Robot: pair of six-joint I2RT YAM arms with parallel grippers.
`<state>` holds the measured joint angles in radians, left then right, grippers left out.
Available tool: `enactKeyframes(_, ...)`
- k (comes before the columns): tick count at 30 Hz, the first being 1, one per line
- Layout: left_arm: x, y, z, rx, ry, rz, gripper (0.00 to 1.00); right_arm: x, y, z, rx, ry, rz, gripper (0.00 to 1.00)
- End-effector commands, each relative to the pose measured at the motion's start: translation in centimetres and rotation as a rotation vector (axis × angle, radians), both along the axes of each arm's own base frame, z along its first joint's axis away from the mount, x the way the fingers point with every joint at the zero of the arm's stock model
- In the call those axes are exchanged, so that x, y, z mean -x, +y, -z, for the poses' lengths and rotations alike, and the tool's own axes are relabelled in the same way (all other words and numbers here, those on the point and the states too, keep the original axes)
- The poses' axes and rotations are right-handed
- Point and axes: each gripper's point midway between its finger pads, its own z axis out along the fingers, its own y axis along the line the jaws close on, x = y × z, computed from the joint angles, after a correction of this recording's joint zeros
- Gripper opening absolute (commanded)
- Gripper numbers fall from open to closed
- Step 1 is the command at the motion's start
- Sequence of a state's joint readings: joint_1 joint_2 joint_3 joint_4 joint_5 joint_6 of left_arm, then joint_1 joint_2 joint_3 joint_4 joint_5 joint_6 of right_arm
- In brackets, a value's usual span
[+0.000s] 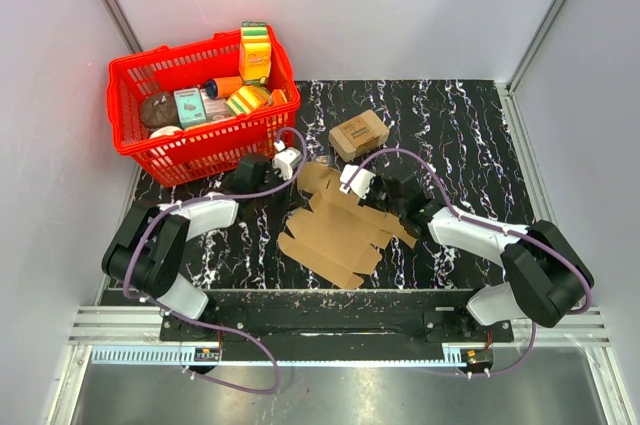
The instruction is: Fold the paper box
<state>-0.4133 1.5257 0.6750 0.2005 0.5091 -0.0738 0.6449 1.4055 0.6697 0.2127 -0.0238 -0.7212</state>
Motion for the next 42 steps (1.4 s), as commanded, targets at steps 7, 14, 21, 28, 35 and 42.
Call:
enactKeyframes(7,-1.2,0.7,1.9,-0.133,0.042,-0.033,0.0,-1.7,0.6,-3.7,-0.059,-0.094,0.015,0.01)
enactKeyframes(14,-1.4,1.0,2.5,-0.182,0.067,-0.058,0.0,-1.8,-0.5,-4.0,-0.008,-0.119,0.043,0.01)
enactKeyframes(21,-0.8,0.2,3.0,-0.195,0.089,-0.009,0.0,-1.7,-0.9,-4.0,0.011,-0.124,0.048,0.01)
enactKeyframes(28,-0.5,-0.5,4.2,-0.242,0.136,0.006,0.0,-1.4,-1.4,-4.3,0.016,-0.126,0.059,0.01)
enactKeyframes(35,-0.8,-0.6,2.8,-0.219,0.1,0.003,0.0,-0.4,-2.0,-4.4,0.046,-0.114,0.033,0.03)
enactKeyframes(42,-0.9,-0.9,-5.2,0.042,-0.167,-0.013,0.0,0.4,-2.4,-4.1,0.061,-0.1,0.025,0.03)
